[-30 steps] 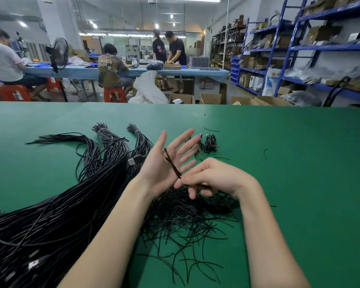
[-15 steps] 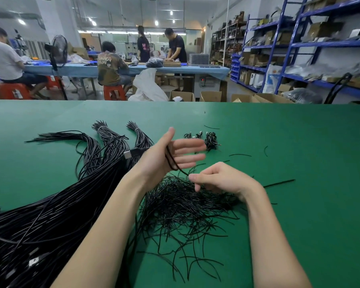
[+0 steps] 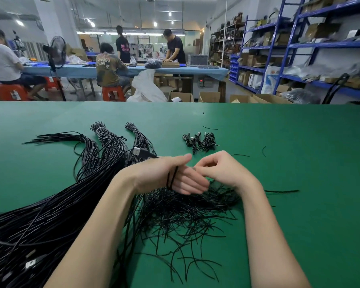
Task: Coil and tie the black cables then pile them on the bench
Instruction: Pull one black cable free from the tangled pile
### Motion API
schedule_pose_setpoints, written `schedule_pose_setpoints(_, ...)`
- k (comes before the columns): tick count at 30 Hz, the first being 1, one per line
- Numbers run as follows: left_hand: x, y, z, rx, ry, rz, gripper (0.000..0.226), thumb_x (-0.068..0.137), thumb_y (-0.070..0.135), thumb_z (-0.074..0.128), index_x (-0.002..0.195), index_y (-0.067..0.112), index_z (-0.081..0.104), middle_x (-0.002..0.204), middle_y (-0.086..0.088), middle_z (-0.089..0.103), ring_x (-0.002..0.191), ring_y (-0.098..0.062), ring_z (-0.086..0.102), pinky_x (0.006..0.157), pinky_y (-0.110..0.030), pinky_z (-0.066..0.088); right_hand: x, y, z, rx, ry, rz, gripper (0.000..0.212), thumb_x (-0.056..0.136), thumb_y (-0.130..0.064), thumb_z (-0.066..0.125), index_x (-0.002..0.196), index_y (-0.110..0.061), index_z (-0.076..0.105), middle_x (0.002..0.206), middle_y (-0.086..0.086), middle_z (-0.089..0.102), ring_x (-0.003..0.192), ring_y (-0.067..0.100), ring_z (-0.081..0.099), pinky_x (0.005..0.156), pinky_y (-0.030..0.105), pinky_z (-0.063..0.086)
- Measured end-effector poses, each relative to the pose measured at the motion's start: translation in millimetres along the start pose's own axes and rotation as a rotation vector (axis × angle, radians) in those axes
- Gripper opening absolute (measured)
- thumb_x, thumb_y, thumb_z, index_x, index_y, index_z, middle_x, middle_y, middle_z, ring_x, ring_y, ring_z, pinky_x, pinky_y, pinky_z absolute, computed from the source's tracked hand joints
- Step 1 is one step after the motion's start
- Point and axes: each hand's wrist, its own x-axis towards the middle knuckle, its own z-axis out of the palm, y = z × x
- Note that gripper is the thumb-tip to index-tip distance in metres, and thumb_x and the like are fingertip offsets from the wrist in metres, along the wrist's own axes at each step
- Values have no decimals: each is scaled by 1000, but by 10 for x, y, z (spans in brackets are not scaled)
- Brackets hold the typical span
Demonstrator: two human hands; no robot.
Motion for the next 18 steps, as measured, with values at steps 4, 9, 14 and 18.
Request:
schedule_pose_setpoints(4,85,-42,80,116,126,-170,72,103,57,20,139,5,54,139,-12,62,126,-19,60,113,-37,42,51,-177,29,-59,123,-63,16,88,-27,74,73,-25,78,66,-13,73,62,-2,61,64,18,47)
schedule_pose_setpoints(9,194,-57,25,-109,367,93,64,106,53,17,150,14,43,150,-7,51,137,-17,49,118,-39,34,80,-294,97,150,215,-169,12,96,-23,69,87,-26,77,79,-10,78,66,-3,63,66,17,48)
schedule_pose_setpoints(14,267,-87,-23,-538,455,376,47,108,38,29,137,10,53,142,-11,58,127,-14,58,105,-28,46,80,-218,283,455,-55,32,16,102,-23,62,96,-11,72,77,0,76,49,6,49,43,15,38)
schedule_pose_setpoints(18,180,-86,-113,-682,394,460,42,108,31,32,130,8,59,131,-12,67,121,-20,65,99,-29,54,29,-22,327,366,-201,184,38,95,-50,66,73,-19,72,59,-7,57,42,6,38,39,16,27)
